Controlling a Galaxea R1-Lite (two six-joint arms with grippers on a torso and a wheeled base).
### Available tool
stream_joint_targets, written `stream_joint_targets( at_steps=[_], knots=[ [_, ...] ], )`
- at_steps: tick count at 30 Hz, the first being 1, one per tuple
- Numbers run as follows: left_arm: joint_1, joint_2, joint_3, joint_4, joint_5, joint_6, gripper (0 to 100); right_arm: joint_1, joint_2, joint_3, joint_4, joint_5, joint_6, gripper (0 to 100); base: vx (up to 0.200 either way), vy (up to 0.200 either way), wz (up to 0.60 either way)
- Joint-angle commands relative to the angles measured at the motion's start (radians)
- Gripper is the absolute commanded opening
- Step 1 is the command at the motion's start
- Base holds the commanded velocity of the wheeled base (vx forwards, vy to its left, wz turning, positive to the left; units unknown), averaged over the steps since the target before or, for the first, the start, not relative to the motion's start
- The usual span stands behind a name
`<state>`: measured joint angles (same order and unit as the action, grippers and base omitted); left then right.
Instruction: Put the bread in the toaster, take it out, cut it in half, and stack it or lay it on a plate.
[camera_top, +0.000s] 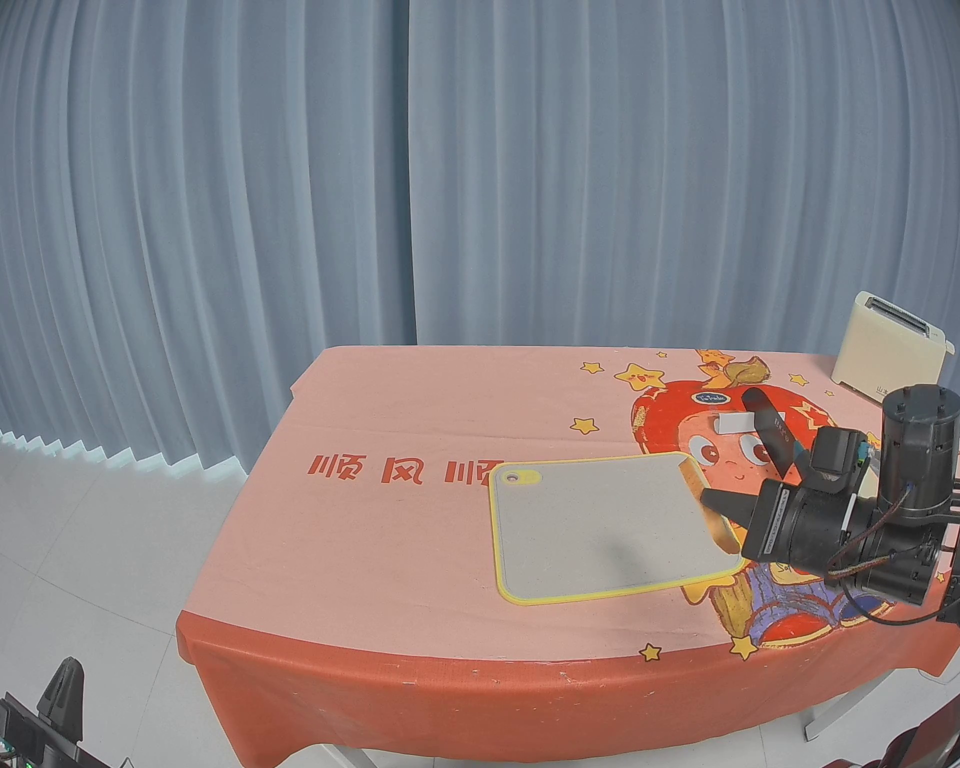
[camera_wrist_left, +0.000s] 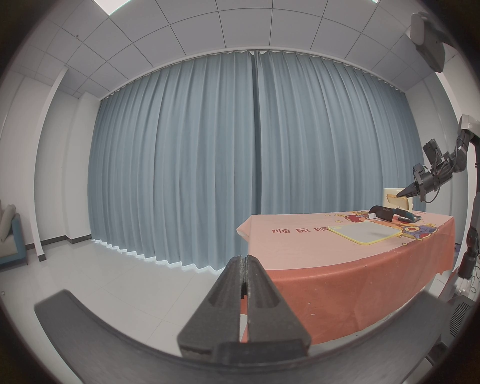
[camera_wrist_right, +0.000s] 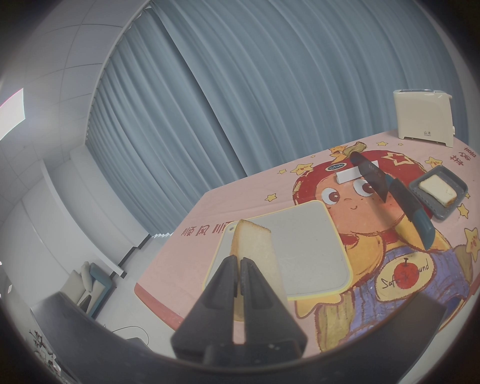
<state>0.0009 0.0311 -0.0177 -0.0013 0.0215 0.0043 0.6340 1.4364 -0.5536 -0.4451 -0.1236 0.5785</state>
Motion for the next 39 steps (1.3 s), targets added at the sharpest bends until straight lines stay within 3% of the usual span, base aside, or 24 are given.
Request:
stream_joint_targets(
  at_steps=[1,14,39],
  knots=[
    [0.001,0.000,0.018,0.000,0.002,0.002,0,0.012,0.002,0.009,-0.004,-0.001,0.000,0,0.000,0.000,0.00],
    [-0.001,0.001,0.018,0.000,0.003,0.002,0,0.010,0.001,0.015,-0.006,0.001,-0.002,0,0.000,0.000,0.00],
    [-0.001,0.001,0.018,0.000,0.003,0.002,0,0.003,-0.014,0.017,-0.006,-0.001,-0.008,0,0.000,-0.200,0.00]
  ],
)
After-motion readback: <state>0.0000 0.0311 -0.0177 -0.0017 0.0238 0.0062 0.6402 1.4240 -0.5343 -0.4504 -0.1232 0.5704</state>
